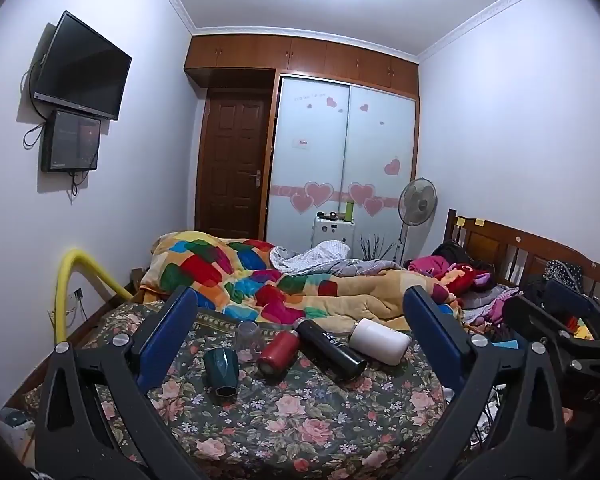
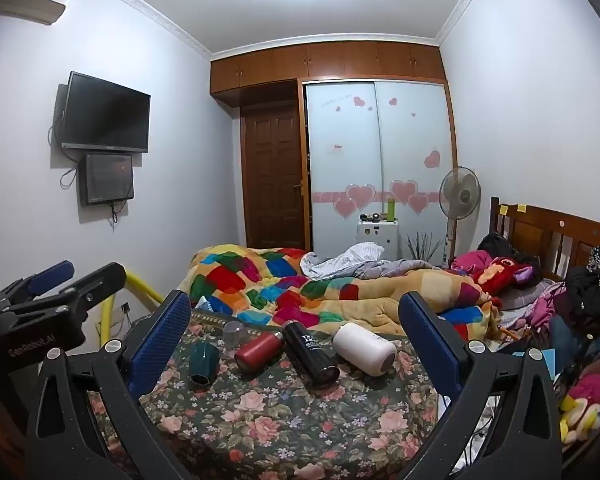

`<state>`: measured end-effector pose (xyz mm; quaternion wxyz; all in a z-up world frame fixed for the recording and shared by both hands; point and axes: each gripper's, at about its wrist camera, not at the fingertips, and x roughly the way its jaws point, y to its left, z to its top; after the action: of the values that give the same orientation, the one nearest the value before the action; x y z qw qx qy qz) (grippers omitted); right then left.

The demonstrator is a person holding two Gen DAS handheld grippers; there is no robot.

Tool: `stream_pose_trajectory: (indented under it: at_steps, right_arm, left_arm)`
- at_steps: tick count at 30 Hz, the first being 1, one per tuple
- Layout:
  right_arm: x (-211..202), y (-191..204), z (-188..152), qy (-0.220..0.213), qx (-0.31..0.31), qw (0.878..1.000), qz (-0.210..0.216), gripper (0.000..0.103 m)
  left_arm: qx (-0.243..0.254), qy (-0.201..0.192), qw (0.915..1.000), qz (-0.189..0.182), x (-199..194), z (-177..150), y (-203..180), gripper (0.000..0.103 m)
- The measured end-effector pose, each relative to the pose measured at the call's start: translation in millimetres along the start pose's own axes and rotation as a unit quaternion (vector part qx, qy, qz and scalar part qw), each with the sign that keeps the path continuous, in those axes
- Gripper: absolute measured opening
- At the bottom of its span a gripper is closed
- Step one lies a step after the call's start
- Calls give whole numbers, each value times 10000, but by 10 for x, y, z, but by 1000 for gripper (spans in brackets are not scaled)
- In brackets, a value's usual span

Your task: Flip cup upright

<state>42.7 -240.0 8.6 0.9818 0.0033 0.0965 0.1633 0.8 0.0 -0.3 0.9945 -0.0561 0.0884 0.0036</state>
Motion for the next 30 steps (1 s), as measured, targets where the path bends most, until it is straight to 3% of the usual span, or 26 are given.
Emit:
stream_pose_trajectory:
  at_steps: [30]
  right_arm:
    - [9,8,-88,15,106,9999,38,103]
  left_arm:
    - [157,-9,9999,-12,-59,10,-39,103]
